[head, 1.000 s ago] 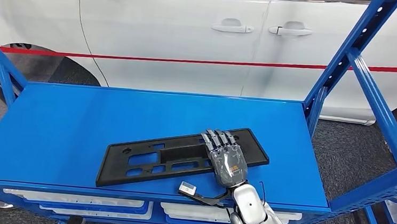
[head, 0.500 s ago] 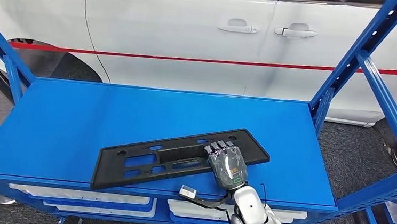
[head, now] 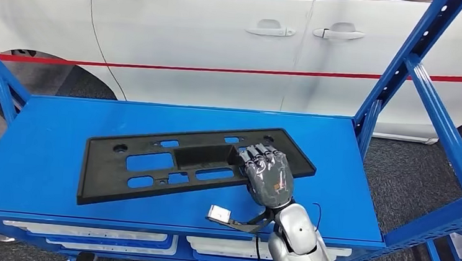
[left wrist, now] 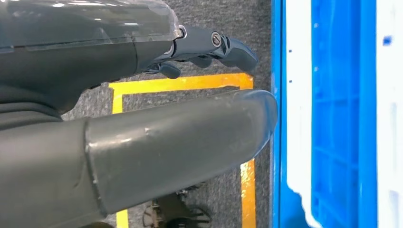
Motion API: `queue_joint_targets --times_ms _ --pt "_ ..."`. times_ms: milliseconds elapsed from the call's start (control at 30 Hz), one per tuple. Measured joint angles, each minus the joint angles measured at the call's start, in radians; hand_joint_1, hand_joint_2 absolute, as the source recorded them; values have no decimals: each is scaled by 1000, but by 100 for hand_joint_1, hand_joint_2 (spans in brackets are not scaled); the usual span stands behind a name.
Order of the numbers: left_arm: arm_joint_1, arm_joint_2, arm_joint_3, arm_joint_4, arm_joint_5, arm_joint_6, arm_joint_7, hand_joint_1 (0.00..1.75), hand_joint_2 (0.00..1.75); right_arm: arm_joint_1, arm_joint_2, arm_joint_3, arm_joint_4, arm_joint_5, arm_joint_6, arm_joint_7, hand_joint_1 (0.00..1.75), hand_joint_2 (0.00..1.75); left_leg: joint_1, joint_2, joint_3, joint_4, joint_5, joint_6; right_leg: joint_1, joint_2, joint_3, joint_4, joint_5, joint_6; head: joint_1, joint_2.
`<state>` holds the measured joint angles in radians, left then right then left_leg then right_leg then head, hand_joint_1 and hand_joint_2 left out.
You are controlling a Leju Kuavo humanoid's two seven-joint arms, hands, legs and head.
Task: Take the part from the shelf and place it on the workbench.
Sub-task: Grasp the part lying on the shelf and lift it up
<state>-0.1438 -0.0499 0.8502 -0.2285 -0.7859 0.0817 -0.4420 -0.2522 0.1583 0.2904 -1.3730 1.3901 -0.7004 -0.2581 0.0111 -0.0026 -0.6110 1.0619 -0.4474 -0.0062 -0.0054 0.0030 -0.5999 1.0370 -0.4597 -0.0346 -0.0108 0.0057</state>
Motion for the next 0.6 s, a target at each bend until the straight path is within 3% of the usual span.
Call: queue_joint_targets --times_ms 33,167,233,300,333,367,400,500,533,600 --pt "0 1 1 0 1 7 -1 0 0 0 10 -8 -29 -21 0 -23 175 175 -3 0 14 -31 7 4 1 0 0 0 -1 4 0 0" --pt "6 1 6 0 7 33 -2 0 0 8 40 -34 -133 -81 0 -92 175 175 -3 -1 24 -53 10 24 -1 -1 -2 9 -10 27 0 0" --pt "7 0 9 0 9 45 -3 0 0 13 53 -47 -180 -105 0 -127 175 175 2 0 30 -62 14 35 -1 -2 -32 78 -52 35 1 0" --pt "7 0 13 0 10 57 -8 0 0 22 65 -65 -218 -126 0 -158 175 175 1 1 31 -63 13 41 -3 -2 -95 200 -109 40 1 0" --pt "7 0 16 0 10 64 -12 0 0 29 70 -74 -233 -136 0 -173 175 175 0 0 31 -62 12 42 -4 -2 -121 247 -121 42 1 0" --pt "8 0 18 0 11 71 -16 0 0 36 75 -84 -246 -144 0 -188 175 175 0 0 32 -61 10 41 -6 -2 -132 264 -116 42 1 0" --pt "8 0 20 0 10 79 -18 0 0 42 81 -92 -258 -150 0 -203 175 175 1 -1 32 -58 8 40 -8 -2 -125 242 -92 43 1 0" --pt "7 -2 22 0 7 96 -26 0 0 47 101 -111 -285 -156 0 -237 175 175 -1 -1 32 -43 -4 29 -8 -3 -44 65 -4 36 1 0" --pt "6 -2 23 0 6 100 -32 0 0 50 108 -118 -293 -158 1 -249 175 175 -3 -1 30 -39 -7 24 -7 -3 -28 30 5 32 1 0" --pt "4 -2 23 0 1 107 -41 0 0 57 123 -133 -305 -163 1 -273 175 175 -5 -2 29 -37 -10 12 -2 -1 -24 17 4 23 1 0"
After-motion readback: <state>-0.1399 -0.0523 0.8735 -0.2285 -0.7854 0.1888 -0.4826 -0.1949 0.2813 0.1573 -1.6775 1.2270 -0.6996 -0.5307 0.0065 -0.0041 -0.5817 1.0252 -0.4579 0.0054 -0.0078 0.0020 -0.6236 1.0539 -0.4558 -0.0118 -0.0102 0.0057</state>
